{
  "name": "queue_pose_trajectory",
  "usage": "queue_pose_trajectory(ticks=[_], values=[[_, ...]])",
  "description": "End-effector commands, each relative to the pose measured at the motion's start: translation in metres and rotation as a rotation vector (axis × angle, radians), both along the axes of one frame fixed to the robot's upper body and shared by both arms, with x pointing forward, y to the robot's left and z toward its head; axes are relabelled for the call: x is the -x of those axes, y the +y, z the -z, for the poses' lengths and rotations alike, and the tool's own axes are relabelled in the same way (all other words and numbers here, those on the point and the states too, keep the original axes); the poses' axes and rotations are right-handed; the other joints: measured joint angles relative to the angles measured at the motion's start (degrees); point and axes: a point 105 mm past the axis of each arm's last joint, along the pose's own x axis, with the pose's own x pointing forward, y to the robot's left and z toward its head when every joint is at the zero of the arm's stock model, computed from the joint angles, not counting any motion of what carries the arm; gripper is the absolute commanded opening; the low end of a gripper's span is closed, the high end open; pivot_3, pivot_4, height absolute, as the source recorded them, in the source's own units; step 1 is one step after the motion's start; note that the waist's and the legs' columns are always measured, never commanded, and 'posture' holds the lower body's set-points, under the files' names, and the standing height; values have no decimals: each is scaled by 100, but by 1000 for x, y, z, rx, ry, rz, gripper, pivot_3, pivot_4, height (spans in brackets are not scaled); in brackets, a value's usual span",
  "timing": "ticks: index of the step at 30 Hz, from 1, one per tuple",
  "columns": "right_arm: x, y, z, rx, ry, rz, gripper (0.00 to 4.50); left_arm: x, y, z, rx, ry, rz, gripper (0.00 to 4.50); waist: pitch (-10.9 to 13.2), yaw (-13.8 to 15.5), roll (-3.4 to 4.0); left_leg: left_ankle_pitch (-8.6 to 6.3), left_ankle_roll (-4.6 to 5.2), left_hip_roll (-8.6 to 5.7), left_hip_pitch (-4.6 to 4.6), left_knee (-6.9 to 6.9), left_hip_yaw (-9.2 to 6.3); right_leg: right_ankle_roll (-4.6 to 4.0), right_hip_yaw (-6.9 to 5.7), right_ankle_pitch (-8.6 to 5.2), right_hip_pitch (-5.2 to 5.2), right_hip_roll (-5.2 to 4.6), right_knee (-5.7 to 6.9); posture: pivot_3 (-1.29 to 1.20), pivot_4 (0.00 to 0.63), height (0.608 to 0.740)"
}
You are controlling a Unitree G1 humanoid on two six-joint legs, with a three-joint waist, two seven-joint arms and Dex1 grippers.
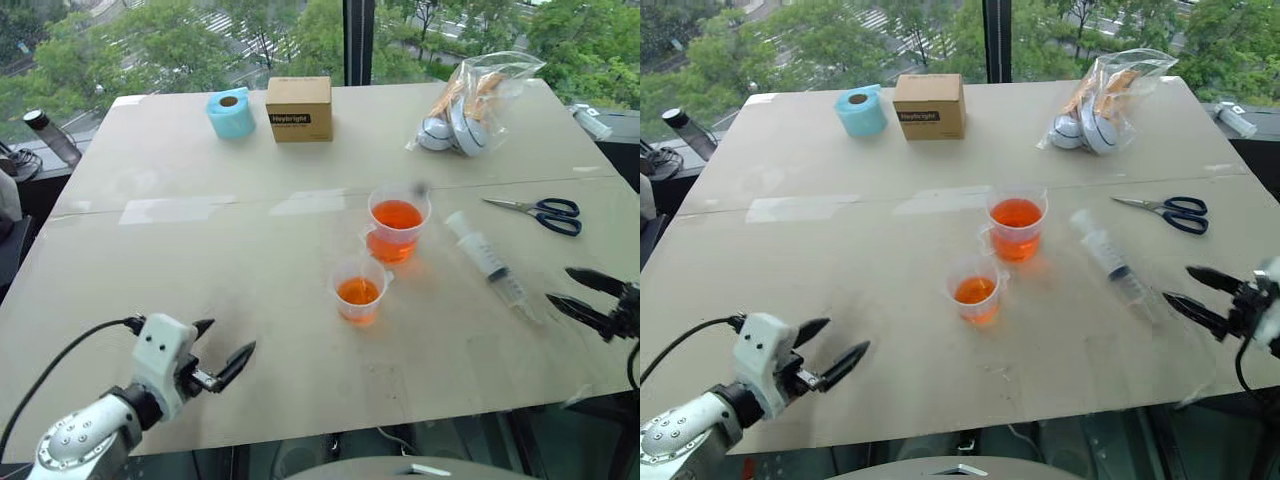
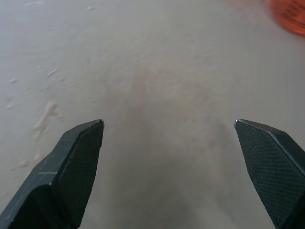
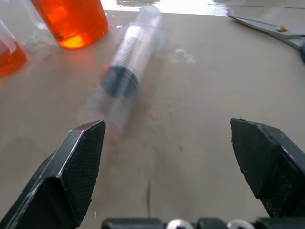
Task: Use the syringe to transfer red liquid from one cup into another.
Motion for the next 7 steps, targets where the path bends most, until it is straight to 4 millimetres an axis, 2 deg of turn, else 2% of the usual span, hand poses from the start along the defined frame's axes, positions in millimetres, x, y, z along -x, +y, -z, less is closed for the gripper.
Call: queue_pose_trajectory(ticks=[1,4,7], values=[[5,-8,-10,51,-71,-40,4437,3,-5,-4,5,-24,52,4500,-2,-68,5,0,0,2,11,-3,0,-1,1,0,8,0,2,0,150,740],[18,-13,2,109,-54,-83,4437,8,-11,-2,18,-19,105,4500,-2,-59,5,-1,-1,3,38,-8,1,-2,3,-1,34,-1,-1,0,150,740],[22,-13,11,121,-66,-81,4437,13,-17,1,36,-3,158,4500,-2,-54,6,-3,0,3,35,-8,3,-1,3,-1,36,-5,-11,0,150,740]])
